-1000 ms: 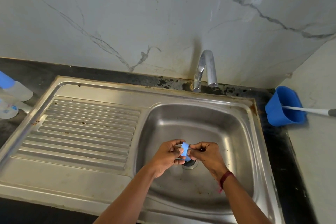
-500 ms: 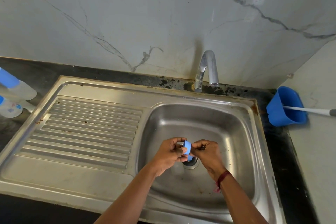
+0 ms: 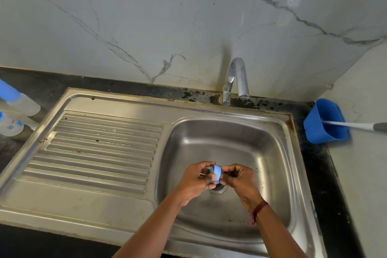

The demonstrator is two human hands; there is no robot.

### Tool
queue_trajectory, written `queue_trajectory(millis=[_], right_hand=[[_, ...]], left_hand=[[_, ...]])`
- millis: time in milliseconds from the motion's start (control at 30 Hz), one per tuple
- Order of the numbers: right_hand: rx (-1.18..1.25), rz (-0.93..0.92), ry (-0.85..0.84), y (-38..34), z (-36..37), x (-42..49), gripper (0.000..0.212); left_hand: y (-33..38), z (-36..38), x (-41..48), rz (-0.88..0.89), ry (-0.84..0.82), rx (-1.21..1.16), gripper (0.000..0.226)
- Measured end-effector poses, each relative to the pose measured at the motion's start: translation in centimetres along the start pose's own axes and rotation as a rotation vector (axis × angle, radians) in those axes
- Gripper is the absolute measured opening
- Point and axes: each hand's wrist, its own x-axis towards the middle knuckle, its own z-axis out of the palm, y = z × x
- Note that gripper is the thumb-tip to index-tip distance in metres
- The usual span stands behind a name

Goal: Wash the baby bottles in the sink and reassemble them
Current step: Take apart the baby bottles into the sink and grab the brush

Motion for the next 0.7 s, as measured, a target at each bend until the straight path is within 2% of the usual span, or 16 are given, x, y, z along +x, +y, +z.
queue_trajectory(millis=[133, 233, 300, 400, 467, 600, 700], right_hand=[[0.001, 0.01, 0.071, 0.6, 0.0, -0.1, 0.011], [0.022, 0.03, 0.046, 0.8, -0.1, 0.0, 0.009], [0.007, 0.05, -0.001, 0.8, -0.3, 0.1, 0.019], [0.042, 0.077, -0.215, 0.9, -0.7, 0.1, 0.05], [-0.095, 0.053, -0.297, 0.9, -0.7, -0.1, 0.053], [-0.224, 0.071, -0.263, 1.6, -0.4, 0.2, 0.044], [-0.284, 0.109, -0.17, 3.1, -1.0, 1.0, 0.043]], left_hand=[[-0.5, 0.0, 0.1, -0.032, 0.034, -0.073, 0.039], [-0.9, -0.1, -0.1, -0.046, 0.038, -0.141, 0.035], [-1.1, -0.3, -0.2, -0.068, 0.05, -0.204, 0.033], [-1.4, -0.3, -0.3, -0.113, 0.024, -0.229, 0.032], [-1.5, -0.3, -0.2, -0.166, 0.027, -0.203, 0.031], [-2.1, -0.4, 0.3, -0.309, 0.07, -0.116, 0.03], [-2.8, -0.8, 0.9, -0.371, 0.123, -0.117, 0.032]])
